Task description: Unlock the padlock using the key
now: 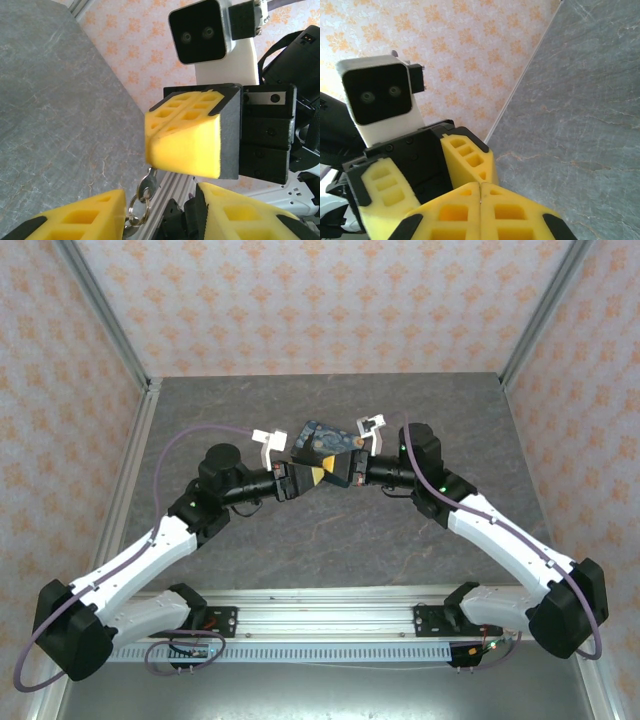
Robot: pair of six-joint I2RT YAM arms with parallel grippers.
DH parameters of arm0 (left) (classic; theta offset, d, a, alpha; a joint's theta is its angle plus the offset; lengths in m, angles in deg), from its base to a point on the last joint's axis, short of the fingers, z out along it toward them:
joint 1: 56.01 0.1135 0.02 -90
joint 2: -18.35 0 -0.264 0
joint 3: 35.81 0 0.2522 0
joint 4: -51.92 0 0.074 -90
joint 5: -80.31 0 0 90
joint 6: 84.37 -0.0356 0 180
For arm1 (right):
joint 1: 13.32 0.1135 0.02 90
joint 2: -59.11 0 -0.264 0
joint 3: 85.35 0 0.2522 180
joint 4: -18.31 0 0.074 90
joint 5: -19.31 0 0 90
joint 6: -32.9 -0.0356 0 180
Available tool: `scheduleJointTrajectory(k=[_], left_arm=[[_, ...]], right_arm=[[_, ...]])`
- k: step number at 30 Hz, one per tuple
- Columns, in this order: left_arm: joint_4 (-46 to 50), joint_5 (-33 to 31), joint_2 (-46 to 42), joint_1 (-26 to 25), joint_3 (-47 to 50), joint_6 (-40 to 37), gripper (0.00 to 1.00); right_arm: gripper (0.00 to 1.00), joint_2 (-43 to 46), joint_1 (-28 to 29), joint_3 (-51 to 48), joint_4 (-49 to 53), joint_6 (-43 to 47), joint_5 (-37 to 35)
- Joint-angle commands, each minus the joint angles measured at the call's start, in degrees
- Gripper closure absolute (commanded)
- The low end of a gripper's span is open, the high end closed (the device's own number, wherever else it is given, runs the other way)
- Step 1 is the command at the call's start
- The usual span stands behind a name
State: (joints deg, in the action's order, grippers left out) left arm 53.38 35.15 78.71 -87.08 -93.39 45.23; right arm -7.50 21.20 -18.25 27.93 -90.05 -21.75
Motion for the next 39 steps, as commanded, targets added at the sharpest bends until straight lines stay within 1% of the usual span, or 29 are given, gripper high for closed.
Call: scheduleJointTrajectory(k=[1, 4, 7, 14, 21, 23, 24, 27, 29, 32, 34, 36, 37, 39], left_arm=[[-4.13, 1.57, 0.43, 0.25, 1.14, 0.90, 0.60], [-6.17, 1.72, 0.77, 0.22, 1.78, 1.74, 0.63], [-6.94, 2.07, 0.90, 0.24, 1.81, 1.98, 0.71], [-6.66, 1.86, 0.13, 0.29, 1.79, 1.89, 1.00], [-5.15, -0.59, -2.07, 0.44, 2.42, 1.11, 1.00], [-3.95, -1.19, -2.60, 0.74, 2.26, 0.39, 1.00], [-2.48, -1.60, -2.91, 0.95, 1.96, -0.26, 1.00], [3.80, -2.19, -3.32, 2.30, 0.63, -3.16, 1.00], [7.26, -2.34, -3.40, 3.96, 0.04, -4.46, 1.00], [15.91, -3.47, -2.74, 6.80, -2.65, -8.60, 1.00], [22.20, -5.50, -1.58, 8.60, -5.06, -14.40, 1.00], [28.14, -9.09, 0.92, 10.70, -8.03, -19.25, 1.00], [30.15, -10.59, 2.42, 11.60, -9.25, -21.10, 1.00], [32.34, -13.54, 6.55, 13.50, -11.77, -24.08, 1.00]], right_arm=[[1.00, 0.45, 0.28, -0.41, -5.13, -1.30, 1.49], [1.00, 0.44, 0.28, -0.60, -5.76, -1.85, 1.79], [1.00, 0.67, 0.28, -0.73, -5.86, -1.95, 1.76], [1.00, 1.18, 0.28, -1.34, -6.47, -2.30, 0.99], [1.00, 2.00, 0.28, -2.28, -7.12, -2.73, -0.67], [1.00, 2.35, 0.28, -2.53, -6.44, -2.69, -2.11], [0.97, 2.68, 0.28, -2.54, -5.33, -2.46, -3.48], [0.68, 3.91, 0.28, -1.98, 0.29, -0.76, -9.75], [0.54, 4.43, 0.19, -0.81, 6.24, 0.31, -15.55], [0.46, 3.67, -0.40, 1.40, 15.66, 1.63, -23.96], [0.42, 2.56, -1.00, 2.59, 20.31, 1.14, -29.16], [0.36, 0.21, -2.30, 3.82, 24.78, 0.20, -33.91], [0.34, -0.84, -3.25, 4.35, 26.40, -0.08, -35.00], [0.33, -5.44, -5.26, 5.90, 28.80, 0.24, -37.50]])
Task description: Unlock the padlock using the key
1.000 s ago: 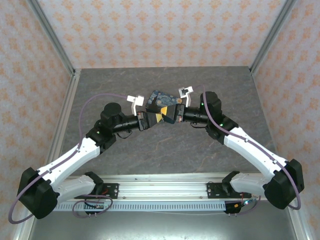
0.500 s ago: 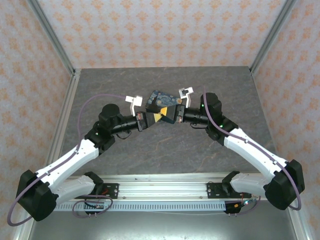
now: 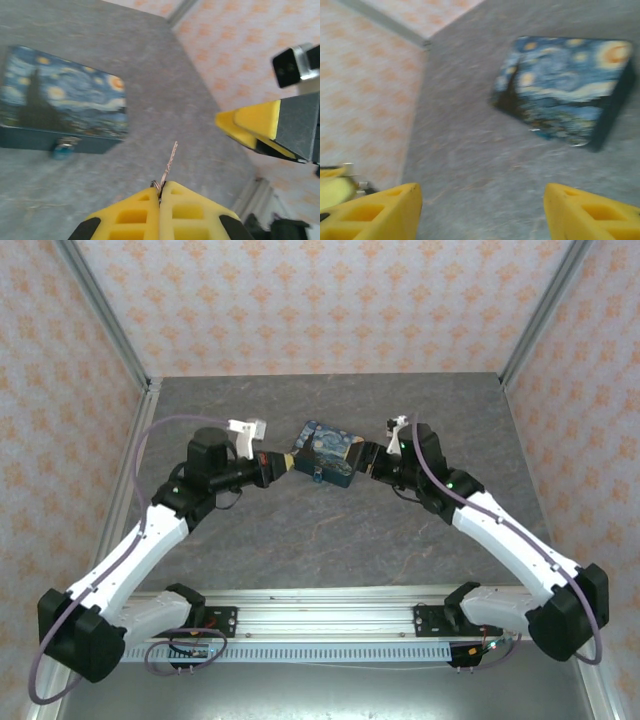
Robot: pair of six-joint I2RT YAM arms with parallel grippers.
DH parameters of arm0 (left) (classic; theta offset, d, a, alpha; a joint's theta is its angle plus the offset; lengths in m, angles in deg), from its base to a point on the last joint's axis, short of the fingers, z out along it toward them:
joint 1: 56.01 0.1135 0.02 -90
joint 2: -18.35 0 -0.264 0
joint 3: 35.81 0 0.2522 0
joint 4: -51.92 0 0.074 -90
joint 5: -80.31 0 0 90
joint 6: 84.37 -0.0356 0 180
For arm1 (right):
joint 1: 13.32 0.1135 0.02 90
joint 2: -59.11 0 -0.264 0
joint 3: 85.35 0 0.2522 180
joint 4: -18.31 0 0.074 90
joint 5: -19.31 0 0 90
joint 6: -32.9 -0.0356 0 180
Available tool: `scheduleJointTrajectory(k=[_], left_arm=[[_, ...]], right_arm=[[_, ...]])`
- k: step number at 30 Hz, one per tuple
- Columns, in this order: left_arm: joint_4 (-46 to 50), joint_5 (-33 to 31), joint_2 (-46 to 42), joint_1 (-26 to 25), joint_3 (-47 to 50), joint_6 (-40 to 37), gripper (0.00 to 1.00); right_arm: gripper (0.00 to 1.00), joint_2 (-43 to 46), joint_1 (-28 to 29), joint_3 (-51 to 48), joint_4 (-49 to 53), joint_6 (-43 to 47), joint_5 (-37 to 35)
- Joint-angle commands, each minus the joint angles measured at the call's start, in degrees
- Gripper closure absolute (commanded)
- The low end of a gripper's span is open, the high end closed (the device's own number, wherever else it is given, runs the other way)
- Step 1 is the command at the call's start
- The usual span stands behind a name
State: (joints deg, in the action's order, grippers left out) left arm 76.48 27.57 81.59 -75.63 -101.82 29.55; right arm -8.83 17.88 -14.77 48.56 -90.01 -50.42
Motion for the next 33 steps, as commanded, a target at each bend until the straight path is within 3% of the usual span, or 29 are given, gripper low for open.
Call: scheduleJointTrajectory(k=[1, 7, 11, 18, 22, 26, 33], left_arm=[[9.58, -7.15, 6.23, 2.95, -4.66, -9.26, 1.00], [9.93, -12.98, 23.10, 6.56, -14.57, -11.88, 1.00], [13.24, -18.73, 35.35, 6.72, -23.62, -14.62, 1.00], [14.22, -17.42, 50.92, 6.13, -33.45, -15.30, 1.00], [15.13, -17.21, 53.02, 3.50, -34.58, -16.25, 1.00], [10.52, -16.95, 49.66, 0.13, -29.02, -13.82, 1.00], [7.76, -19.29, 44.70, -5.24, -22.07, -11.79, 1.00]], right_arm=[[0.33, -6.33, -3.00, 3.32, 8.78, 0.63, -9.02], [0.30, -20.39, -6.84, 11.26, 10.03, 3.20, -6.06], [0.35, -28.73, -7.72, 16.92, 11.11, 6.47, -3.29], [0.36, -36.45, -8.77, 21.35, 13.96, 9.47, -3.40], [0.38, -38.67, -8.96, 21.58, 13.57, 11.14, -1.13], [0.39, -39.01, -8.93, 20.00, 13.20, 11.17, 0.35], [0.40, -32.77, -8.96, 10.80, 9.22, 9.52, 1.16]])
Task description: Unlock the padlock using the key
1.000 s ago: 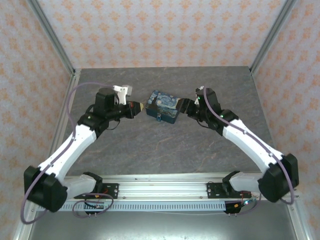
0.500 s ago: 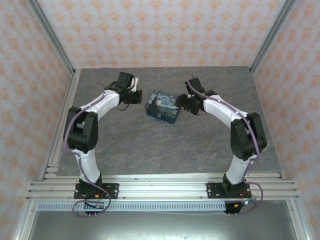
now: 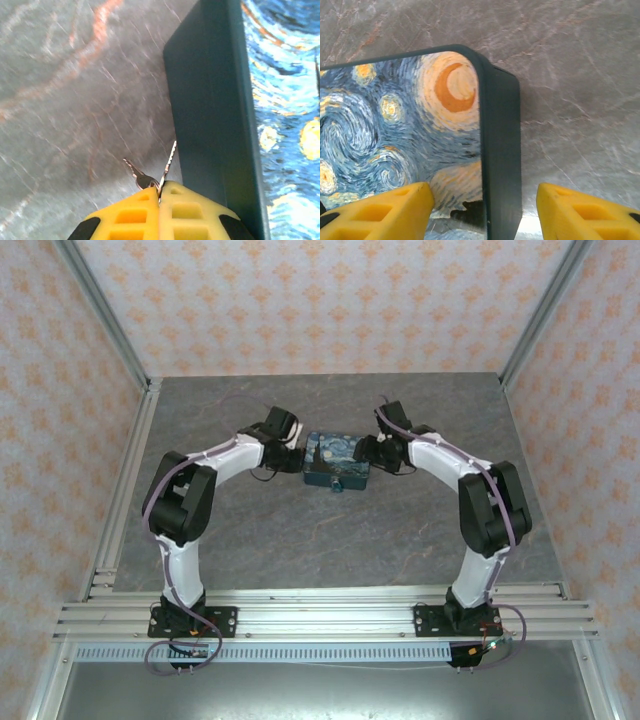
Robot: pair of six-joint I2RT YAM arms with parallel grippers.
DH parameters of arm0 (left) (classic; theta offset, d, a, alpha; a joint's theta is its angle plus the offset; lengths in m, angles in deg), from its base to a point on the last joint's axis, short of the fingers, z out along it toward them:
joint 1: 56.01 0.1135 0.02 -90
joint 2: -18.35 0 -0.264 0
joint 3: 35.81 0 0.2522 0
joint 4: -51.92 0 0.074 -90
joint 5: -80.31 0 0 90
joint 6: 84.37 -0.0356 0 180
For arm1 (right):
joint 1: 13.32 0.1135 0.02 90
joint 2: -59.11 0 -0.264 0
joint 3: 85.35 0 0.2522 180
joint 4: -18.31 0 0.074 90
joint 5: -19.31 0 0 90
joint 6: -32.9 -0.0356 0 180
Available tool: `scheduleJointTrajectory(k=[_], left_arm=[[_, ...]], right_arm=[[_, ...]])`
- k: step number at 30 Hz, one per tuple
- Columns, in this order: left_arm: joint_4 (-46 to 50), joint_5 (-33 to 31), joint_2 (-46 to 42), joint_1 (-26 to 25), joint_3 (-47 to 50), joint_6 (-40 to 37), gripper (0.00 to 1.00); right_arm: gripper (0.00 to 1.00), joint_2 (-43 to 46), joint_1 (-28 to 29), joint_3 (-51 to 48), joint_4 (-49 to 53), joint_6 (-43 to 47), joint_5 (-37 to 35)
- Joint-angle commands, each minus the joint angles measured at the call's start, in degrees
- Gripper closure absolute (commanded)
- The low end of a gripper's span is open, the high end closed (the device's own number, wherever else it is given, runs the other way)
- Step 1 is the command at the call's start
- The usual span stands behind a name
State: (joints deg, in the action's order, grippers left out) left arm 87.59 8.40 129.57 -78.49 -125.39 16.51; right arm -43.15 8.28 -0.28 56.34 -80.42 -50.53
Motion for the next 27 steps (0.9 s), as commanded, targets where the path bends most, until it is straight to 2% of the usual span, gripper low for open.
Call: scheduleJointTrajectory(k=[1, 5, 11, 15, 20, 23, 27], left_arm=[[-3.32, -0.53, -3.91, -2.31, 2.24, 1.91, 1.00], [-2.71, -2.92, -7.96, -2.09, 5.83, 2.73, 1.00], [-0.31, -7.31, -18.89, -2.11, 13.68, 5.94, 1.00], [1.47, -7.07, -26.58, -2.13, 19.35, 9.35, 1.00], [-0.99, -2.28, -36.32, -2.56, 29.33, 12.07, 1.00], [-5.87, 0.89, -42.45, -2.98, 35.61, 13.83, 1.00], [-7.95, 1.56, -47.34, -3.21, 39.30, 14.44, 1.00]], right_arm=[[0.39, 2.59, 0.63, -4.32, 1.85, 0.13, 0.66], [0.36, 7.91, 0.63, -4.77, 4.55, 1.50, -2.54], [0.36, 18.25, 1.41, -9.22, 3.78, 1.00, -6.62], [0.37, 23.23, 7.77, -14.62, 2.97, 0.26, -13.85], [0.39, 25.80, 18.81, -20.94, -1.14, -5.13, -20.27], [0.40, 25.17, 24.51, -23.28, -5.02, -8.49, -23.46], [0.43, 20.01, 29.03, -21.75, -8.11, -9.87, -27.89]])
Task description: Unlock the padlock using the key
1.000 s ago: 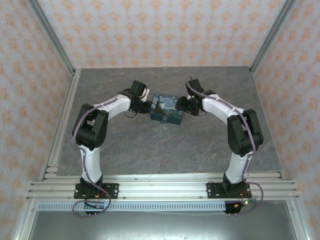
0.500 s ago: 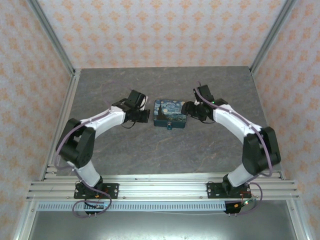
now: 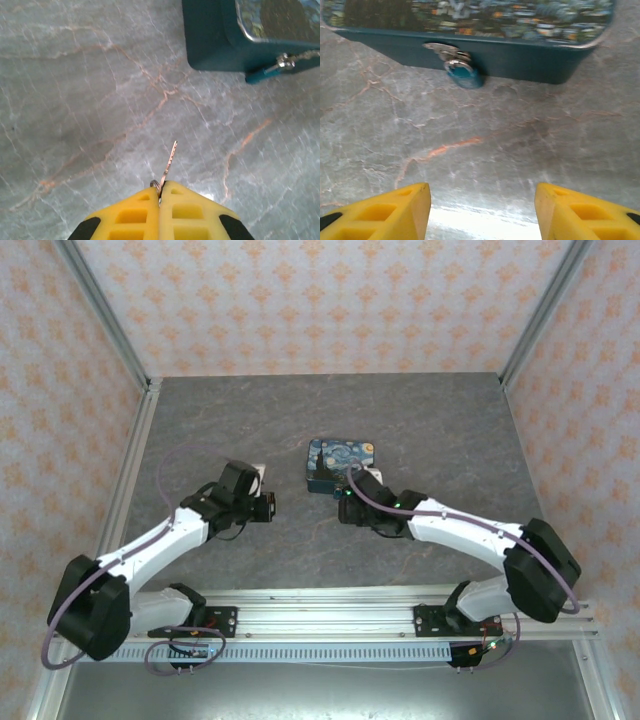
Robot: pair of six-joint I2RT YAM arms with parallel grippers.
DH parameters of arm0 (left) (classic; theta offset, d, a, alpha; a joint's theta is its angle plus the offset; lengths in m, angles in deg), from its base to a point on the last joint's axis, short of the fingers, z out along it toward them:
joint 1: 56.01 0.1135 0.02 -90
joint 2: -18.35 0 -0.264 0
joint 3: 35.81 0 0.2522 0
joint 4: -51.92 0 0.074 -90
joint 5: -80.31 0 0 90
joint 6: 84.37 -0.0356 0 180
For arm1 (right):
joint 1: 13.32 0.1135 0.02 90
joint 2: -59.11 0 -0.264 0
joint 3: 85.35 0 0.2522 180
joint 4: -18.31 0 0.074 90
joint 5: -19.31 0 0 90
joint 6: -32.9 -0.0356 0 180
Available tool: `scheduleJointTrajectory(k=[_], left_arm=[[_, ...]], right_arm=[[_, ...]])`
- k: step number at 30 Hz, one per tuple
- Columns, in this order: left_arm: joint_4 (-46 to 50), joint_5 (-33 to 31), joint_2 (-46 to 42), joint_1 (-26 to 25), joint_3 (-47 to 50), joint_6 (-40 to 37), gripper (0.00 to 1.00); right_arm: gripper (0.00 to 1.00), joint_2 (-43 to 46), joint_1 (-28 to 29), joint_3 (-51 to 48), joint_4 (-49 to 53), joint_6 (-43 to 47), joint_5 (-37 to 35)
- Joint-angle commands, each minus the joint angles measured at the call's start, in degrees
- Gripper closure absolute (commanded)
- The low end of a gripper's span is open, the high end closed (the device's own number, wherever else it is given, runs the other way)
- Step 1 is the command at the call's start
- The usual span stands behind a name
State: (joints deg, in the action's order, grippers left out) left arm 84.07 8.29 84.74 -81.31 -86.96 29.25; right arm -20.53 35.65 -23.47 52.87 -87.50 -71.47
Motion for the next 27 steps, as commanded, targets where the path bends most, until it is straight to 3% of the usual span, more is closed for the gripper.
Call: scheduleJointTrajectory(k=[1, 12, 27], left_arm=[[-4.18, 1.75, -3.07, -0.36, 1.08, 1.57, 1.00], [-5.17, 2.15, -5.57, -0.36, 3.64, 1.46, 1.00], [-1.52, 2.67, -6.47, -0.35, 3.87, -1.85, 1.00]], right_arm=[[0.44, -4.41, 2.37, 2.52, -5.03, -2.75, -8.14], [0.54, -19.04, 4.28, 13.22, -5.24, -3.32, -17.99], [0.58, -28.17, 3.72, 17.18, -4.30, -2.92, -21.15]])
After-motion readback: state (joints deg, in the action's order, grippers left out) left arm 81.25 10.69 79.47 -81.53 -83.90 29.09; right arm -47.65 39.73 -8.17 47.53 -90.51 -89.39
